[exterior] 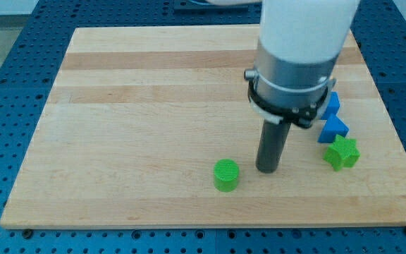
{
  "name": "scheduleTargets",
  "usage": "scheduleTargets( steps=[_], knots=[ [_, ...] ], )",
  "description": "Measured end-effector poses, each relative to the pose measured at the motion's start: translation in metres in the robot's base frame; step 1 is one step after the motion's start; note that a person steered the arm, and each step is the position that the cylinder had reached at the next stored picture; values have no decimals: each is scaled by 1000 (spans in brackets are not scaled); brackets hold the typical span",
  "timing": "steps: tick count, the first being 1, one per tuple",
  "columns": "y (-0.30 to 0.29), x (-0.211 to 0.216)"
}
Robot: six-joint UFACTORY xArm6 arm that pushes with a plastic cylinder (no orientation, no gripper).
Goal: Push the green circle down a bit
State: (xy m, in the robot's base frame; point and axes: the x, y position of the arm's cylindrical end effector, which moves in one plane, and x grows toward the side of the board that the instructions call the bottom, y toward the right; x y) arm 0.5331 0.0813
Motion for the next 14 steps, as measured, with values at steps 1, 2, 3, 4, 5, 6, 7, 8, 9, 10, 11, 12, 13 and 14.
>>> scheduleTargets(
  steps=[1,2,3,4,5,6,7,8,9,10,11,12,13,14],
  knots=[
    [-2,0],
    [-16,0],
    [-40,0],
    [-45,0],
    [-46,0],
    [-46,0],
    [-46,0],
    [-47,0],
    [-53,0],
    [-54,0],
    [-56,0],
    [-56,0],
    [-56,0],
    [-56,5]
  ],
)
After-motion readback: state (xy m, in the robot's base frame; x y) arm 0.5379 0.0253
